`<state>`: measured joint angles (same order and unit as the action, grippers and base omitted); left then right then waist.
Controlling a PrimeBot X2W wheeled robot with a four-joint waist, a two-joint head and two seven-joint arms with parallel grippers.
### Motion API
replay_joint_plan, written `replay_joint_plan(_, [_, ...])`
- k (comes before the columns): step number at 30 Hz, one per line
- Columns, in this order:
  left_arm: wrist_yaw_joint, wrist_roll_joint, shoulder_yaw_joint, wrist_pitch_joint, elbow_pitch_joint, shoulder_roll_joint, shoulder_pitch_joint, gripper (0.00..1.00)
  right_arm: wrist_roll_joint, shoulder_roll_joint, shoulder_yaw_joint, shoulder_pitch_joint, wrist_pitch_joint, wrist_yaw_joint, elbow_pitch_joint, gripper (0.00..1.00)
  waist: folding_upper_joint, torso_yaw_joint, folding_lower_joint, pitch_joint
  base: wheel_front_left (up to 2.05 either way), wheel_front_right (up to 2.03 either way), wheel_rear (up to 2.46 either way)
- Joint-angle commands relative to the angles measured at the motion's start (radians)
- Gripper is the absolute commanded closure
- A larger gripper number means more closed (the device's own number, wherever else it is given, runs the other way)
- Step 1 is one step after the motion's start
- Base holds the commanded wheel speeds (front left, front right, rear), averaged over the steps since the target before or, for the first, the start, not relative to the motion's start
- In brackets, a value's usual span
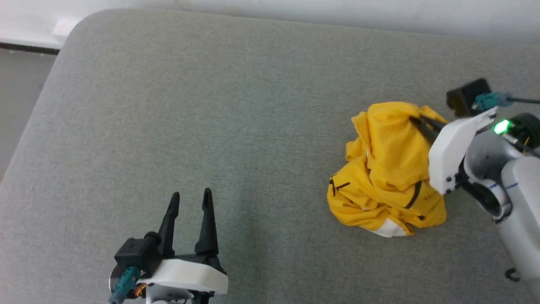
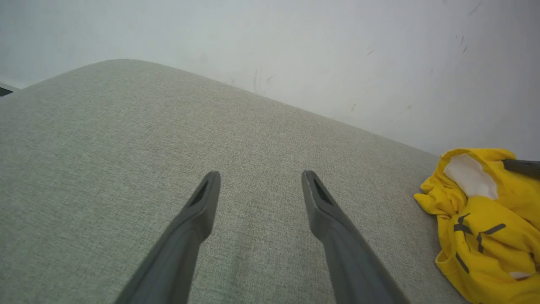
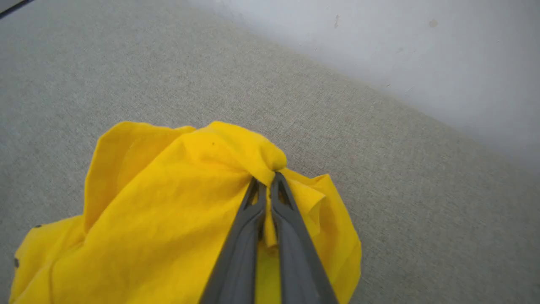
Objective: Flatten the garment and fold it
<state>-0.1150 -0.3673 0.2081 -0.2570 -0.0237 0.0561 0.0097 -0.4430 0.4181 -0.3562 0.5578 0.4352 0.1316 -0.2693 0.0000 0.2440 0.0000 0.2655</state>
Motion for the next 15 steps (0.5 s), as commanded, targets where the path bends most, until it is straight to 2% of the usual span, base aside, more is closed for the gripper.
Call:
replay_joint_plan(1, [0.004, 0.009, -0.007, -0.005, -0.003, -0.005, 0.002, 0.00, -0.008, -0.006, 0.025, 0.030, -0.021, -0.001, 0.006, 1.00, 0.0000, -0.069, 0.0000, -0.060, 0.00, 0.00, 0.00])
replay_joint_plan(5, [0.008, 0.020, -0.024, -0.005, -0.004, -0.005, 0.017, 0.00, 0.001, -0.005, 0.131, 0.040, -0.077, -0.001, 0.026, 1.00, 0.0000, -0.132, 0.0000, -0.095, 0.00, 0.00, 0.00])
replay_joint_plan(8, [0.012, 0.027, -0.032, -0.005, -0.004, -0.003, 0.030, 0.00, 0.026, 0.015, 0.244, -0.009, -0.102, -0.001, 0.046, 1.00, 0.0000, -0.173, 0.0000, -0.112, 0.00, 0.00, 0.00])
replay_joint_plan(11, [0.015, 0.030, -0.037, -0.005, -0.005, 0.004, 0.042, 0.00, 0.063, 0.026, 0.393, -0.119, -0.106, -0.001, 0.071, 1.00, 0.0000, -0.206, 0.0000, -0.119, 0.00, 0.00, 0.00])
replay_joint_plan(15, [0.021, 0.031, -0.030, -0.002, -0.010, 0.011, 0.047, 0.00, 0.133, 0.009, 0.614, -0.325, -0.101, -0.001, 0.086, 1.00, 0.0000, -0.228, 0.0000, -0.118, 0.00, 0.00, 0.00])
